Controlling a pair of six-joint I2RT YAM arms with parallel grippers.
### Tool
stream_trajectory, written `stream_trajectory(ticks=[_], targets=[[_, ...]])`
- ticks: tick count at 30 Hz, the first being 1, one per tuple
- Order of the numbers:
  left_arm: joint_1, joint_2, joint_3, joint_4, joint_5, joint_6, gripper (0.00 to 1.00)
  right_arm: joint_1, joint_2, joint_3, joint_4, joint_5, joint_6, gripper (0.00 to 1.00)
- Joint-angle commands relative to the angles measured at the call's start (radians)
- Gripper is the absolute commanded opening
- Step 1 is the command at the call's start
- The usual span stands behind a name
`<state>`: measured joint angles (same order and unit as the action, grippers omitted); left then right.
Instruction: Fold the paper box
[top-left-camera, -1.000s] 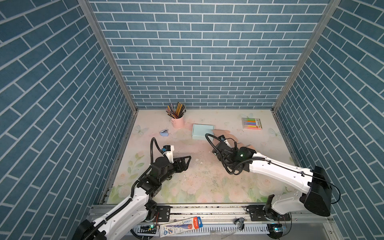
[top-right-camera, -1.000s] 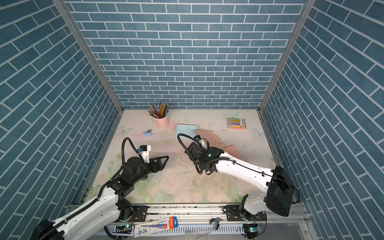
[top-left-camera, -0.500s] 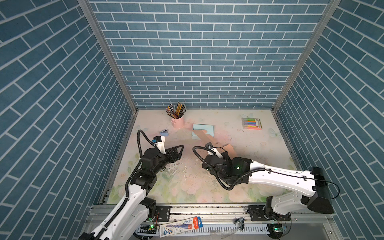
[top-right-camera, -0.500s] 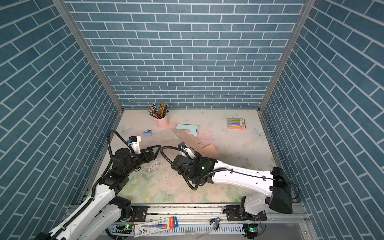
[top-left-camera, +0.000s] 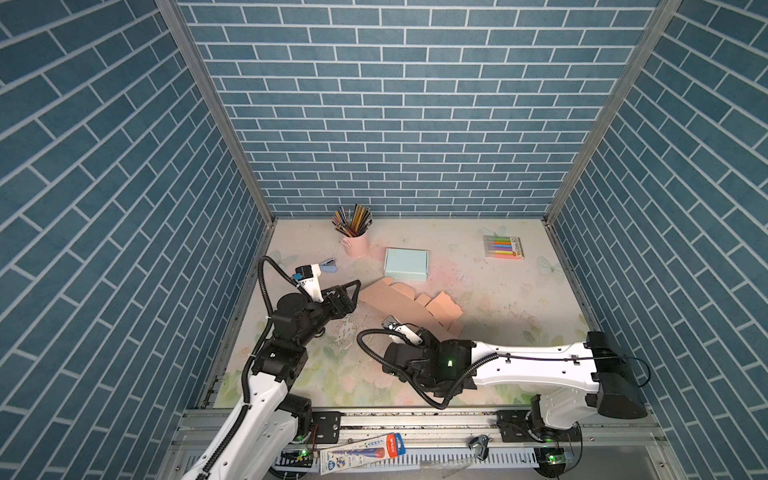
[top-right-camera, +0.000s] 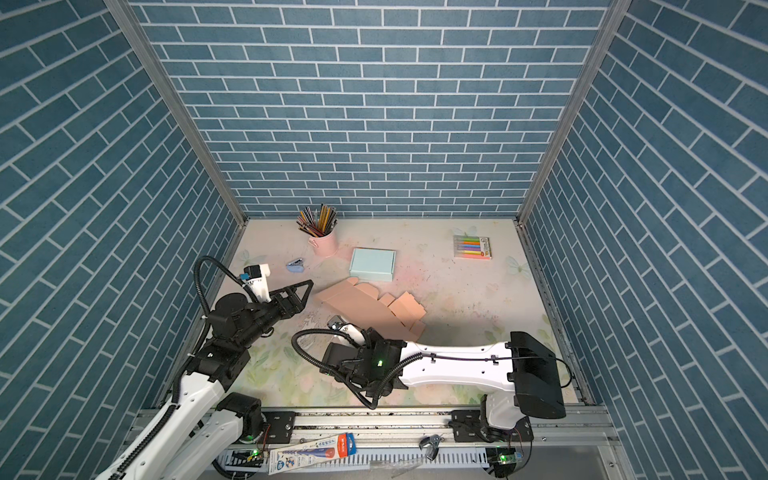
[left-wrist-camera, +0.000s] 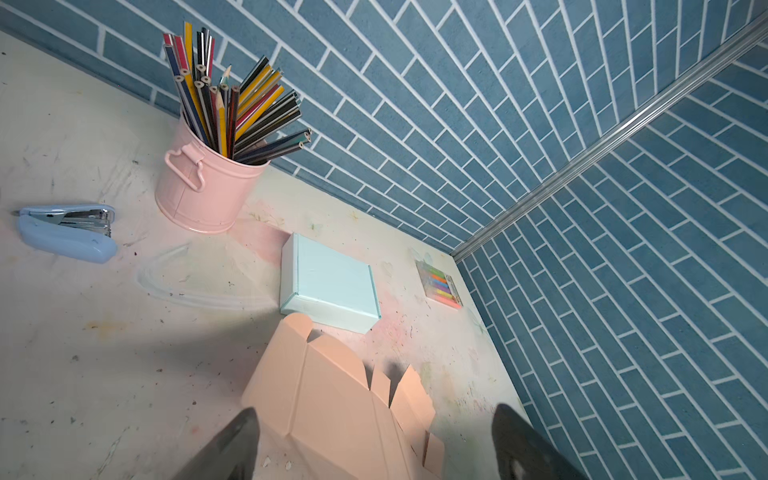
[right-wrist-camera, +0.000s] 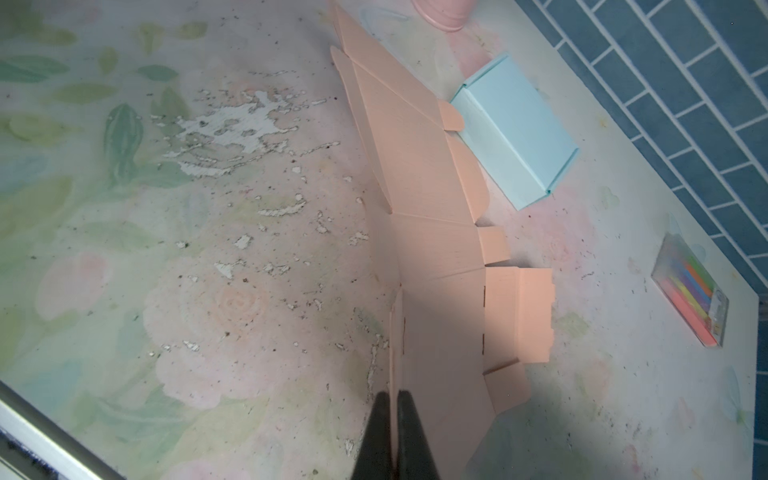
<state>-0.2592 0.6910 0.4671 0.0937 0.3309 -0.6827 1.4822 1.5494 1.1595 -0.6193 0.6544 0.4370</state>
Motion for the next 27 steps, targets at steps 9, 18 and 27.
stream_trajectory(ticks=[9,18,27], targets=[[0.008,0.034,-0.031,0.012,0.033,0.005,0.88,0.041,0.037,-0.125,0.183,-0.21,-0.172,0.0],[0.007,0.031,-0.091,0.029,0.075,0.006,0.88,0.041,0.051,-0.189,0.223,-0.29,-0.255,0.06],[0.007,0.025,-0.108,0.031,0.084,0.017,0.88,0.041,0.014,-0.192,0.205,-0.336,-0.228,0.31]])
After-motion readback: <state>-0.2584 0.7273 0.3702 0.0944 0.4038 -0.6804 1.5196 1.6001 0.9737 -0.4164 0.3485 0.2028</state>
